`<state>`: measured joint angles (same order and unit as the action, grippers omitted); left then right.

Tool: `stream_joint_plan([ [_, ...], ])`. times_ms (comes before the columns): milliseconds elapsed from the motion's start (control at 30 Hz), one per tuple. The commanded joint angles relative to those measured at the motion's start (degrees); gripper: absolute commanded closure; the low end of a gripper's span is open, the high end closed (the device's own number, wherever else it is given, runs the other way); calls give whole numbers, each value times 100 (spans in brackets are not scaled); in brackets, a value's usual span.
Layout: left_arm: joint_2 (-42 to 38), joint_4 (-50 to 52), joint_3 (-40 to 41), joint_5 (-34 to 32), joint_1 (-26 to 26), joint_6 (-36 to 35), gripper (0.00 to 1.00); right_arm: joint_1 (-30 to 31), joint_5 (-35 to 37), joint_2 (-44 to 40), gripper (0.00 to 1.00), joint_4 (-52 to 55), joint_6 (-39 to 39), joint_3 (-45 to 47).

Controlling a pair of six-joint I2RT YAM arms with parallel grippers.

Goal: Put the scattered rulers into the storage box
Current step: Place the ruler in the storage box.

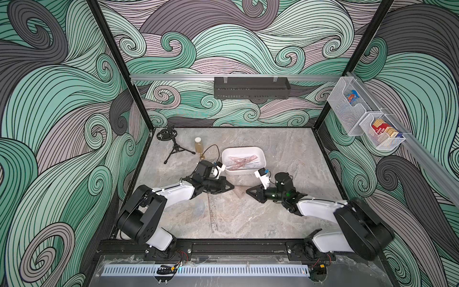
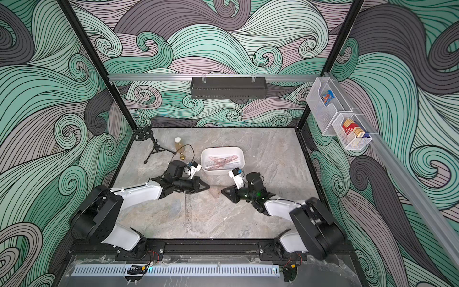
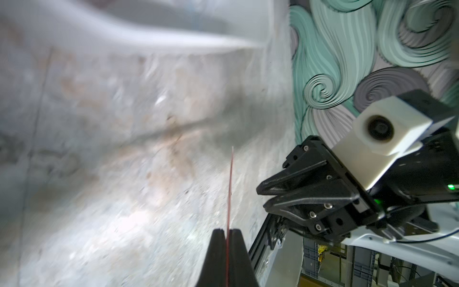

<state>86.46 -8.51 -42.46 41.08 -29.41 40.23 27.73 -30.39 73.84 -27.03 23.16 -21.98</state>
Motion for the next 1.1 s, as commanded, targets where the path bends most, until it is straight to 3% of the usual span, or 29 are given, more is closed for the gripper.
stream_joint_plan([
  [0,-108,330,-932,125,52,-269,100,-306,880,-881,76,777,-261,164],
  [167,731,593,-2190,-473,173,-600,100,-460,1730,-1751,75,769,-75,417],
  [367,2142,1146,-3706,-590,169,-771,100,-549,1782,-1865,75,777,-58,391],
  [733,3483,1388,-4813,-1090,-25,-826,100,-798,1498,-1610,75,736,-86,439],
  [933,3719,1544,-4886,-1332,-86,-982,100,-880,1405,-1653,75,745,-84,458],
  [1067,3739,1681,-4902,-1546,-156,-1115,91,-917,1328,-1637,75,745,-97,434],
])
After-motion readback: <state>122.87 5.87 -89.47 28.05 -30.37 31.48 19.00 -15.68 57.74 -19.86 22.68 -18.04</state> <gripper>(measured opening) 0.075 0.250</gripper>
